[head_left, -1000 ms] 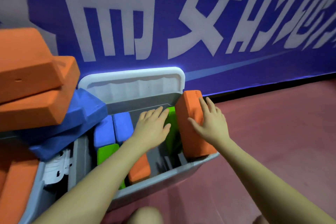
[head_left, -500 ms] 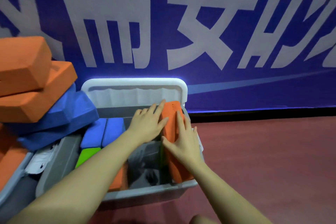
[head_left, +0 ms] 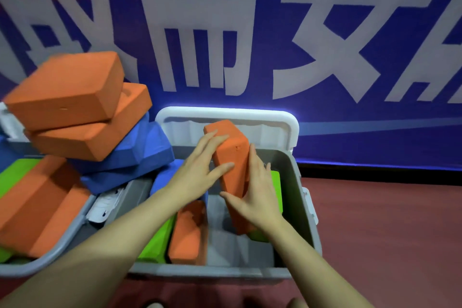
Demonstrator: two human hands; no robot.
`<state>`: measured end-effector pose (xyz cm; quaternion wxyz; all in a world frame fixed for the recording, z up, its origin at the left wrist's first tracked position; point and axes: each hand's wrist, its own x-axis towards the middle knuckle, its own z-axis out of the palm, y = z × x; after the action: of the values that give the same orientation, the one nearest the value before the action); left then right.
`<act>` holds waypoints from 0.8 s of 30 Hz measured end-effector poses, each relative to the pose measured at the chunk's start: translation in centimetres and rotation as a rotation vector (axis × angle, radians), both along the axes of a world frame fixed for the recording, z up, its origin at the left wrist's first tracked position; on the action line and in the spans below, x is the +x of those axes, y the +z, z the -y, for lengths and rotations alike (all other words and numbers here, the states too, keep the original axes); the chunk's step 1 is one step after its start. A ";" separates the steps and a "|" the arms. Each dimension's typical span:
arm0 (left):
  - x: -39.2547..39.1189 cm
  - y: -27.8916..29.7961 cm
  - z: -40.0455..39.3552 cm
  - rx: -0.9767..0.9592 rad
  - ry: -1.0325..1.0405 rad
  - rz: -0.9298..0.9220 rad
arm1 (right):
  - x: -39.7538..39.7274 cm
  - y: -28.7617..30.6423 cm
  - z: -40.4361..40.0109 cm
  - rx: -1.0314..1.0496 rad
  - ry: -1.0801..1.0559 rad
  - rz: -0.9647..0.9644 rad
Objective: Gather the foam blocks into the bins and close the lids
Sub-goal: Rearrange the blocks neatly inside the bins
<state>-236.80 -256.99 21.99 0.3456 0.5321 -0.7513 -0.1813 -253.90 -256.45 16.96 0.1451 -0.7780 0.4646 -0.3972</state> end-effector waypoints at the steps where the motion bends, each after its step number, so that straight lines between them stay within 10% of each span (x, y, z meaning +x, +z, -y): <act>1: 0.4 -0.6 -0.1 0.000 -0.007 0.020 | 0.1 -0.1 0.2 0.031 0.005 -0.018; 16: 0.9 -10.1 2.8 -0.046 -0.168 0.509 | -0.5 -8.6 2.8 0.248 -0.026 -0.101; 24: 0.2 -16.0 4.8 0.259 -0.068 0.691 | -3.9 -12.5 4.0 0.237 -0.096 -0.508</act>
<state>-236.62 -261.76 6.02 -0.0050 0.5761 -0.8117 -0.0960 -257.83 -260.48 4.43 0.0950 -0.8073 0.5657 -0.1389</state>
